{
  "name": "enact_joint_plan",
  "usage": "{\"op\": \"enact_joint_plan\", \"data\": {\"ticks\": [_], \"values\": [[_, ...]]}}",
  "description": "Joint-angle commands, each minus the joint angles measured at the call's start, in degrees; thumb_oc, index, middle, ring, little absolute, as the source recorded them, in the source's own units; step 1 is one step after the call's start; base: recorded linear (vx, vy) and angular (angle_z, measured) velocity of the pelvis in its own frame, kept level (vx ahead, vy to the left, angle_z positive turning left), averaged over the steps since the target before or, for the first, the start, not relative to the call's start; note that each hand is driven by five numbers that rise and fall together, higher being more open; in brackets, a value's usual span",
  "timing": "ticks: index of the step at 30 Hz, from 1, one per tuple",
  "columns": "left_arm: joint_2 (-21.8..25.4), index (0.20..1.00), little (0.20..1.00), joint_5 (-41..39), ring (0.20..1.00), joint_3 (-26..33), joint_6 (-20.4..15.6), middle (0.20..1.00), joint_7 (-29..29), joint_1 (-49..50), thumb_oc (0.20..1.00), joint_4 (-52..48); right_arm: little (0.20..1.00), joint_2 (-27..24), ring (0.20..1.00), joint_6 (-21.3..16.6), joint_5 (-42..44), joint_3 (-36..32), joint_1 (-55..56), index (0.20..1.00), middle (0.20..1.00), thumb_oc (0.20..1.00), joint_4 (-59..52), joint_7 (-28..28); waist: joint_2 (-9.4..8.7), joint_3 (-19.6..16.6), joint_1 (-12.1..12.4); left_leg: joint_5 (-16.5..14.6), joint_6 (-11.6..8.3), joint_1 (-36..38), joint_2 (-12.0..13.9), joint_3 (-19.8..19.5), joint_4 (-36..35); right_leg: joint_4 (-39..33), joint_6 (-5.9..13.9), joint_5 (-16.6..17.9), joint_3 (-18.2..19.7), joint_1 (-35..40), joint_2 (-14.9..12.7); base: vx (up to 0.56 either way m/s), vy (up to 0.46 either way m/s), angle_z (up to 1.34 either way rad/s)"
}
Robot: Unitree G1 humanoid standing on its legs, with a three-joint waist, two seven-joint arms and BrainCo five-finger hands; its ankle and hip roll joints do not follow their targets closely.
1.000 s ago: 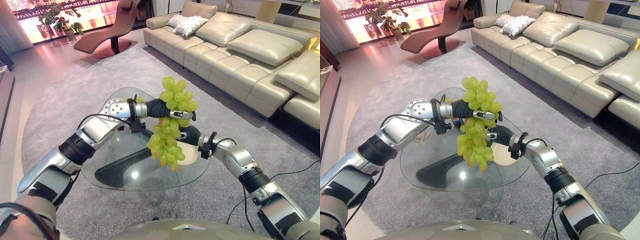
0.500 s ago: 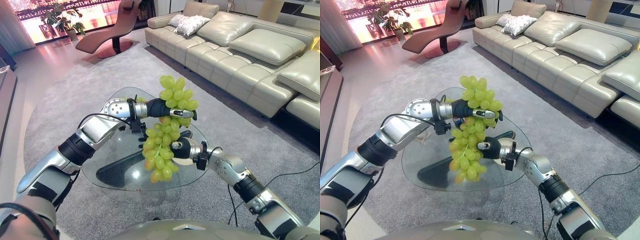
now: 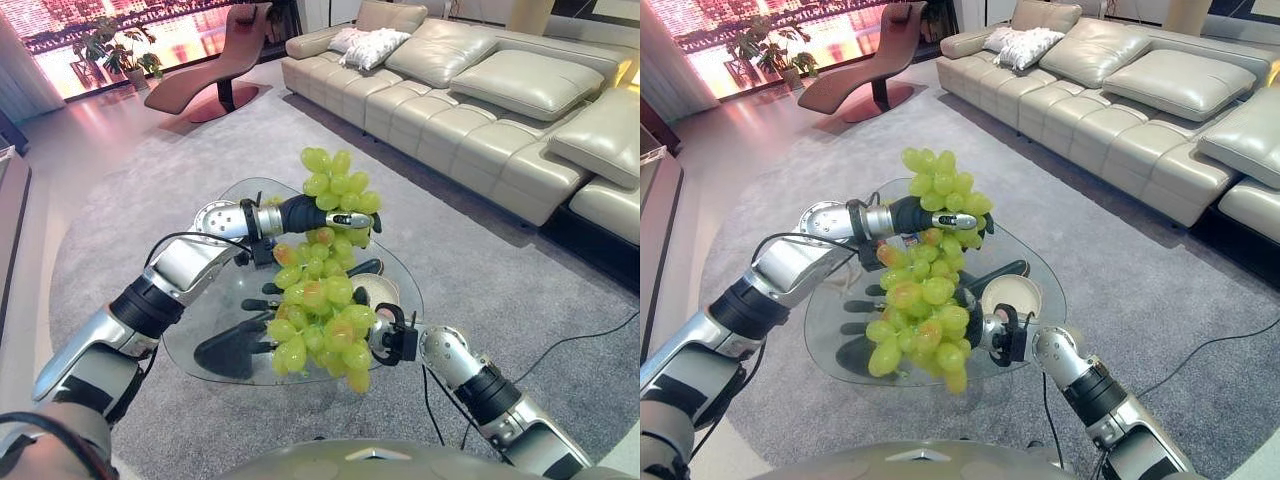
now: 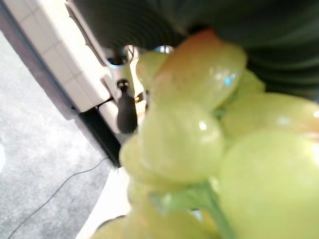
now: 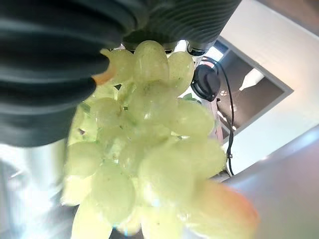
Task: Pick up fruits into the plate
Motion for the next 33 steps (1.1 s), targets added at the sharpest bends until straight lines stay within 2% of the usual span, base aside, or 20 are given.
{"op": "enact_joint_plan", "data": {"ticks": [1,14,19,20,21,22,28,31,33], "values": [[0.76,0.200,0.200,0.43,0.200,5.27,-3.89,0.200,0.51,-3.82,0.200,4.55,0.200,5.50,0.200,-0.53,6.80,-3.29,-0.53,0.200,0.200,0.200,-7.37,0.96,-1.83,0.76,1.07,-8.54,0.36,2.44,-0.74,5.14,0.72,0.48,4.38,-4.48,-0.63,1.02,-2.05,0.00,0.000,0.00],[0.84,0.200,0.200,0.62,0.200,5.41,-2.82,0.200,-0.10,-4.54,0.200,4.38,0.200,5.50,0.200,-1.44,6.76,-2.94,-0.28,0.200,0.200,0.200,-7.09,0.04,-2.24,0.89,1.34,-8.48,0.20,2.25,-0.60,4.88,0.53,0.33,4.43,-4.40,-0.95,0.79,-1.94,0.00,0.000,0.00],[0.70,0.200,0.200,0.09,0.200,5.92,-1.80,0.200,0.03,-4.37,0.200,4.44,0.200,5.46,0.200,-2.83,6.13,-2.63,0.23,0.200,0.200,0.200,-6.83,-0.35,-2.37,0.86,1.46,-8.48,0.17,2.04,-0.50,4.91,0.46,0.30,4.50,-4.38,-0.87,0.53,-1.94,0.00,0.000,0.00],[0.49,0.341,0.341,0.21,0.341,6.07,-1.26,0.341,0.20,-4.21,0.341,4.46,0.200,5.47,0.200,-3.15,5.68,-2.67,0.34,0.200,0.200,0.200,-6.61,-0.44,-2.37,0.93,1.44,-8.44,0.18,2.05,-0.49,4.88,0.46,0.30,4.48,-4.33,-0.85,0.50,-1.94,0.00,0.000,0.00],[0.44,0.341,0.341,0.12,0.341,6.11,-0.96,0.341,0.42,-4.17,0.341,4.48,0.200,5.47,0.200,-3.29,5.53,-2.67,0.37,0.200,0.200,0.200,-6.55,-0.52,-2.36,0.94,1.43,-8.43,0.18,2.05,-0.49,4.86,0.46,0.30,4.48,-4.31,-0.85,0.50,-1.93,0.00,0.000,0.00],[0.50,1.000,1.000,-0.08,1.000,6.26,-0.54,1.000,0.73,-3.99,1.000,4.49,0.200,5.38,0.200,-3.68,5.37,-2.66,0.49,0.200,0.200,0.200,-6.52,-0.75,-2.39,0.95,1.47,-8.42,0.17,2.01,-0.49,4.86,0.48,0.30,4.46,-4.32,-0.86,0.49,-1.93,0.00,0.000,0.00],[0.34,1.000,1.000,-0.46,1.000,7.13,-0.13,1.000,1.33,-2.71,1.000,5.47,0.200,4.97,0.200,-5.16,4.66,-2.92,1.27,0.200,0.200,0.200,-5.64,-0.84,-2.45,1.06,1.52,-8.44,0.16,2.07,-0.45,4.91,0.53,0.30,4.50,-4.29,-0.93,0.52,-1.97,0.01,-0.001,0.00],[0.43,1.000,1.000,-2.14,1.000,11.69,0.28,1.000,4.41,2.43,1.000,6.36,0.200,3.00,0.200,-9.49,1.19,-5.06,4.56,0.200,0.200,0.200,-3.41,0.91,-2.87,1.31,1.83,-8.49,0.19,2.08,-0.32,4.96,0.62,0.33,4.46,-4.29,-1.26,0.51,-2.07,0.06,-0.009,-0.01],[0.28,1.000,1.000,-2.28,1.000,12.75,0.49,1.000,4.99,3.83,1.000,6.48,0.200,2.56,0.200,-10.30,0.75,-5.64,5.27,0.200,0.200,0.200,-2.76,1.41,-2.93,1.38,1.86,-8.52,0.20,2.06,-0.31,4.91,0.67,0.36,4.43,-4.31,-1.34,0.49,-2.09,0.02,-0.002,0.01]]}}
